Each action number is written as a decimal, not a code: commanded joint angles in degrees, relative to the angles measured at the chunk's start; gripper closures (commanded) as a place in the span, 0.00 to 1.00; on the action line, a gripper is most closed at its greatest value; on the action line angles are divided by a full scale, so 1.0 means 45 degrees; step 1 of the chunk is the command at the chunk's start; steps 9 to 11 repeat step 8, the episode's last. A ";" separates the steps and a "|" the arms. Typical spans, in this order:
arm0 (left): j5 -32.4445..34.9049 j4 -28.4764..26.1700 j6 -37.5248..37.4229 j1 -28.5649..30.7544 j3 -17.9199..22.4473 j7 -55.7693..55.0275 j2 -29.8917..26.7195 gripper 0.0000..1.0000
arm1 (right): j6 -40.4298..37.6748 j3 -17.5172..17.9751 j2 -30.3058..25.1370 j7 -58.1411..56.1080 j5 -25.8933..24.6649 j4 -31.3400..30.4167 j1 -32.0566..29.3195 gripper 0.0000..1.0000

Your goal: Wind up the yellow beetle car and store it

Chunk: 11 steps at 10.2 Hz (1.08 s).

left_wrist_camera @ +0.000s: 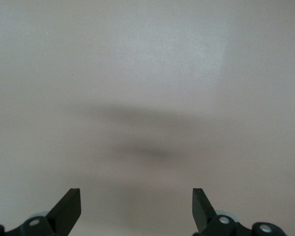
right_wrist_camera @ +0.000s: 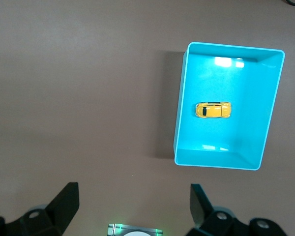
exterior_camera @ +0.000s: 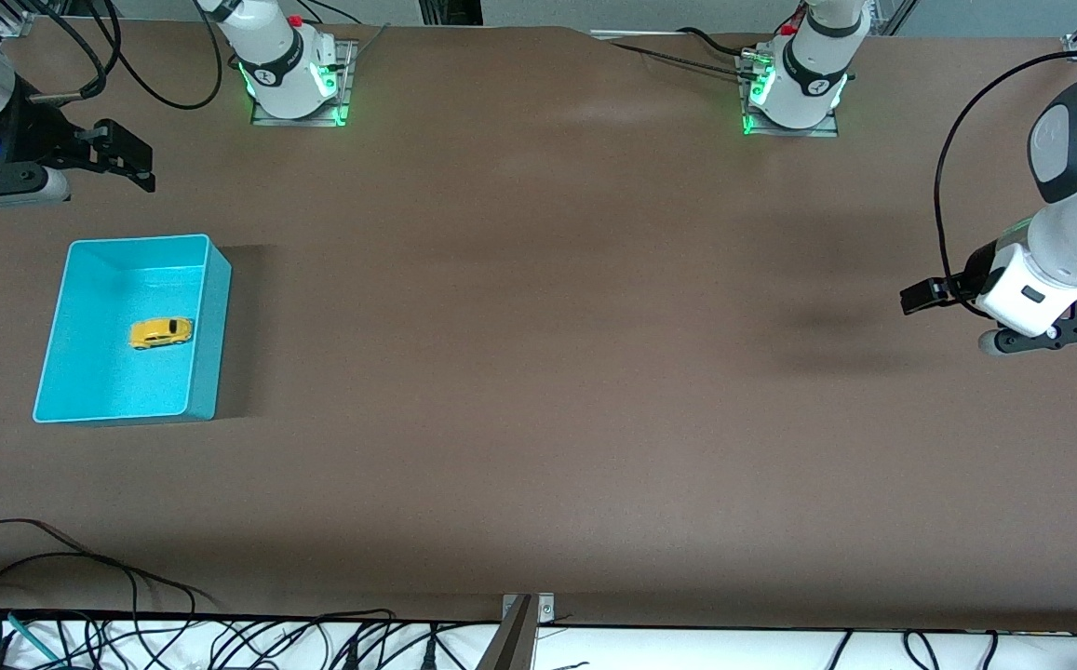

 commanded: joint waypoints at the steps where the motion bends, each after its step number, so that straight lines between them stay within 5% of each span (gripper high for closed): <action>1: -0.0190 0.0251 -0.0247 0.0038 0.0003 0.0350 0.0019 0.00 | -0.0250 -0.0019 0.0109 0.1058 -0.0210 0.0362 0.0139 0.00; 11: -0.0209 0.0271 -0.0247 0.0097 0.0022 0.1347 -0.0020 0.00 | -0.0367 -0.0019 0.0109 0.1201 -0.0190 0.0244 0.0140 0.00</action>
